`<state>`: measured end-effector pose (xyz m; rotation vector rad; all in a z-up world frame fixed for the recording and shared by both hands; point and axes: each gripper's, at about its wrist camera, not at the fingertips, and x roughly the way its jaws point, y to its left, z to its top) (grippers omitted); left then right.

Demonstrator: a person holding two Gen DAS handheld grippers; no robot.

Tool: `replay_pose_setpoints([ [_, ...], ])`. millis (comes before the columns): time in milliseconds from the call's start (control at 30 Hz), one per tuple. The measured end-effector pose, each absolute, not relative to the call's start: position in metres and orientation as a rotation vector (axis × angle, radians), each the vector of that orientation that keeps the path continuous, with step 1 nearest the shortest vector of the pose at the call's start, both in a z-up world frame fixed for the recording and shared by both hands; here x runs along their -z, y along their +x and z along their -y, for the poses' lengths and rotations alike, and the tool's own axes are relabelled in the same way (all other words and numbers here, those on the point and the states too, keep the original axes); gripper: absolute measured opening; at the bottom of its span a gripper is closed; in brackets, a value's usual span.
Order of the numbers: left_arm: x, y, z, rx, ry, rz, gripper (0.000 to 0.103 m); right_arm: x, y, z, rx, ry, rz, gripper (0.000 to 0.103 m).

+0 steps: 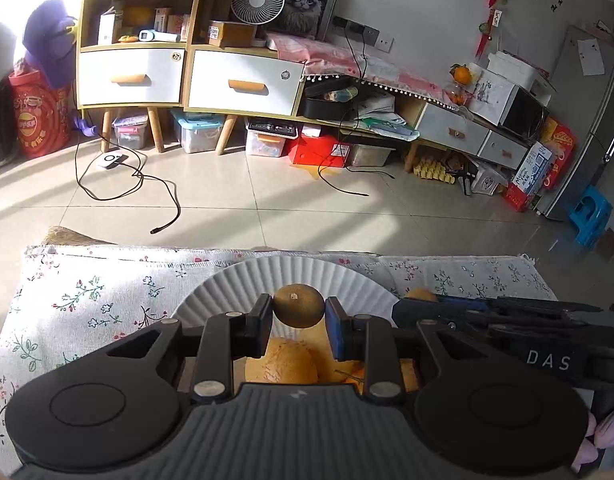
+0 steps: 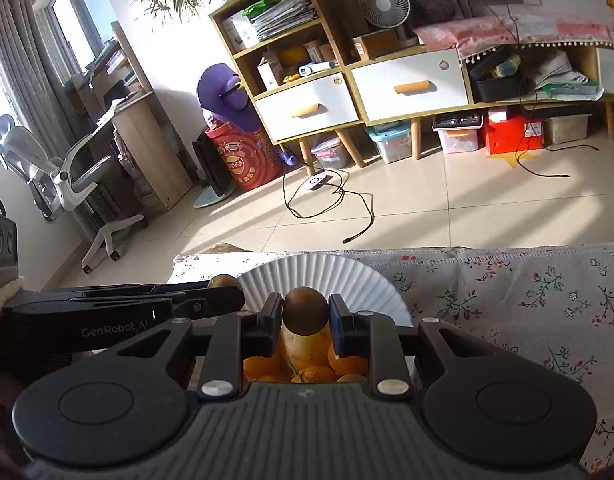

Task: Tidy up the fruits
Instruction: 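Carry both held kiwis over the white plate and lower them, then open both grippers to release the kiwis in the plate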

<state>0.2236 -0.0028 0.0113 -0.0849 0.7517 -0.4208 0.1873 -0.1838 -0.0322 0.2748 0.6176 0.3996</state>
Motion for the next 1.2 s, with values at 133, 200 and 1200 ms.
replay_pose_setpoints([
  [133,-0.001,0.232,0.009,0.436,-0.073,-0.775,0.014,0.037,0.197,0.187,-0.404,0.281,-0.624,0.022],
  [200,0.004,0.235,0.010,0.434,-0.077,-0.788,0.014,0.040,0.200,0.186,-0.401,0.279,-0.630,0.022],
  [1200,0.007,0.247,0.010,0.403,-0.076,-0.796,0.029,0.047,0.214,0.186,-0.363,0.267,-0.683,0.032],
])
